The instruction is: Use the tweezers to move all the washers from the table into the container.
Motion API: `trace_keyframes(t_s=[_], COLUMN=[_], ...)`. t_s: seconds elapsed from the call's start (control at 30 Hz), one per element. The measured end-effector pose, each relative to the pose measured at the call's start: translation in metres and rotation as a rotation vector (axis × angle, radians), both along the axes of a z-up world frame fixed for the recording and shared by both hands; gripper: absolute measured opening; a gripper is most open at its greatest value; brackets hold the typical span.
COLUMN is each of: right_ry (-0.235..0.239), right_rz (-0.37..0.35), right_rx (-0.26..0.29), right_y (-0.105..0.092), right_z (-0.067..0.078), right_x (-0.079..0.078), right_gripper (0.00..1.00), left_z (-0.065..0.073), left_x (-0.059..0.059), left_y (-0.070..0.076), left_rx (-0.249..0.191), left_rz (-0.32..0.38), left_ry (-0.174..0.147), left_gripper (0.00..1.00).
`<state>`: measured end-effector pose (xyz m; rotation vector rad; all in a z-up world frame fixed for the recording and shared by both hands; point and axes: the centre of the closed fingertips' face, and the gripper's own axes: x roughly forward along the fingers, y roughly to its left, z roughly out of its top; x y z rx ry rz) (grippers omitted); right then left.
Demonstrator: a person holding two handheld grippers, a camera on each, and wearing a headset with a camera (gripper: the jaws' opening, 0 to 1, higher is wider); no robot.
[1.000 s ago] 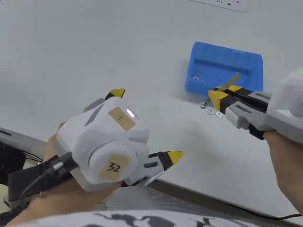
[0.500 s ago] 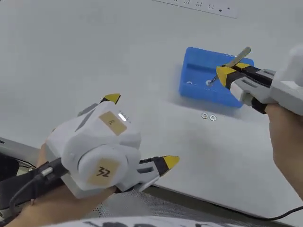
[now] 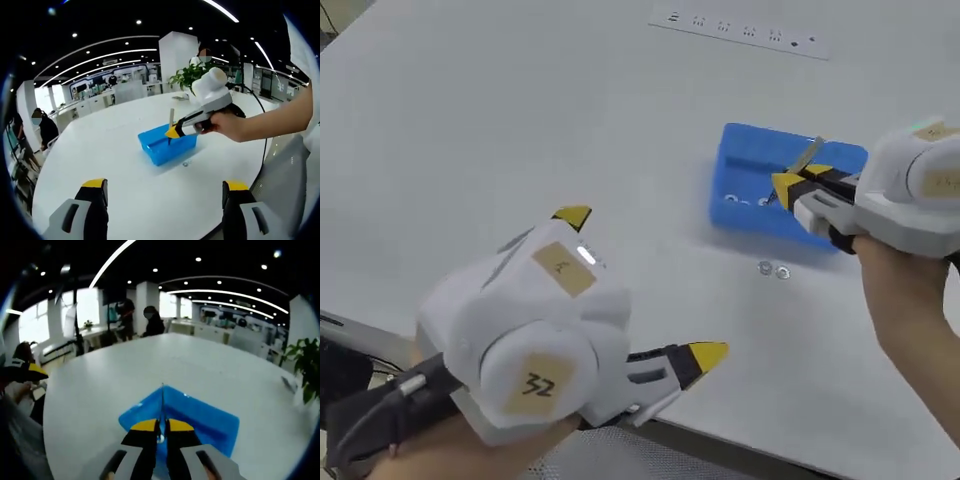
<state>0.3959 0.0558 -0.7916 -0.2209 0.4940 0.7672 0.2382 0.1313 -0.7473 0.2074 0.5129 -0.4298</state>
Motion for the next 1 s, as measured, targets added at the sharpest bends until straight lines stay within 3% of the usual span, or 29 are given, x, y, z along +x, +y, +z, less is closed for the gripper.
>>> trace_keyframes(t_s=[0.43,0.73,0.9,1.0], right_ry=[0.032,0.027,0.057,0.048], right_rz=[0.012,0.001,0.004,0.037], right_rx=[-0.035,-0.018,-0.003,0.038], right_y=[0.003,0.001,0.000,0.003], right_z=[-0.021,-0.023,-0.023,-0.014], right_x=[0.007,0.009,0.012,0.008], right_gripper=[0.03,0.03,0.03,0.03], left_z=[0.015,0.030,0.036,0.039], left_x=[-0.003,-0.005,-0.008,-0.012], left_y=[-0.007,-0.011,-0.013,-0.014], left_rx=[-0.022,-0.021,-0.008,0.001], left_rz=[0.009,0.017,0.015,0.017], left_ry=[-0.027,-0.045,-0.058,-0.063], left_gripper=[0.96,0.96,0.95,0.95])
